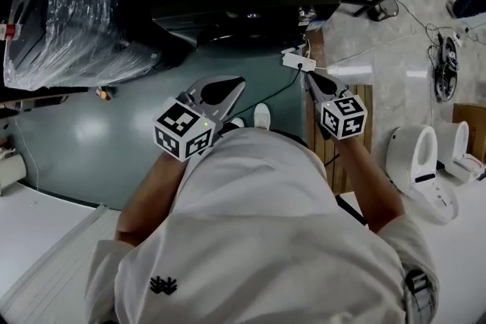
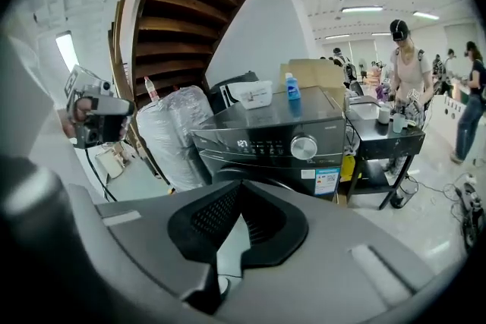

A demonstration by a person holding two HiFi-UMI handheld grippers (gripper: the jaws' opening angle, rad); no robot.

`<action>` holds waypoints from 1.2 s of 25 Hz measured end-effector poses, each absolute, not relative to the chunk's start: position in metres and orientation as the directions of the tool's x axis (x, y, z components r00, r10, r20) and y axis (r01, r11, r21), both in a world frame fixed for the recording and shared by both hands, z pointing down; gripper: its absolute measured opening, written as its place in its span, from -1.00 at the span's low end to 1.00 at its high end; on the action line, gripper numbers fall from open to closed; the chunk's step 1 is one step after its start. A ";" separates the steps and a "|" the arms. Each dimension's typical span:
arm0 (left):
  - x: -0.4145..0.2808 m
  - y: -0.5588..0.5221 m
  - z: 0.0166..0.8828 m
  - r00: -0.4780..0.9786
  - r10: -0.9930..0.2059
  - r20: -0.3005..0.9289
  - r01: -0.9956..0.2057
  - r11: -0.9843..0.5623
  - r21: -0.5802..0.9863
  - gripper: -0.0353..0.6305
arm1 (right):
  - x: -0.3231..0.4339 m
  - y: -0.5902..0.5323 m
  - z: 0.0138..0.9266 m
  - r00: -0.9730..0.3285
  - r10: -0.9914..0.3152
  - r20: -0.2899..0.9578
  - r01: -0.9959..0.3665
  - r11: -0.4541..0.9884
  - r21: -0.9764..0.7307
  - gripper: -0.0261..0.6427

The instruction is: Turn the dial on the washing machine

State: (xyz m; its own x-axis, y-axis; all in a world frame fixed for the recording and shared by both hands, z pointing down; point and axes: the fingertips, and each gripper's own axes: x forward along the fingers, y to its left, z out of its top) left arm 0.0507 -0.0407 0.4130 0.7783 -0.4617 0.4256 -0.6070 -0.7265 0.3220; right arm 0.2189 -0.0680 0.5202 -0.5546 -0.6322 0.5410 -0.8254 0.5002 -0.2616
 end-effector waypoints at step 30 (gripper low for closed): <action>-0.044 0.045 0.406 0.855 -0.370 0.365 -0.496 -0.789 0.362 -0.73 | 0.111 0.063 0.408 -0.549 -0.713 0.436 -0.831 0.522 -0.193 -0.92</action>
State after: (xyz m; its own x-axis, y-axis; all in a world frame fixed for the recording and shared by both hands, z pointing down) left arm -0.0444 0.0448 0.4059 0.8547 -0.3697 0.3645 -0.4959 -0.7891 0.3624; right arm 0.1105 0.0626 0.4082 -0.5492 -0.7129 0.4360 -0.8309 0.5219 -0.1932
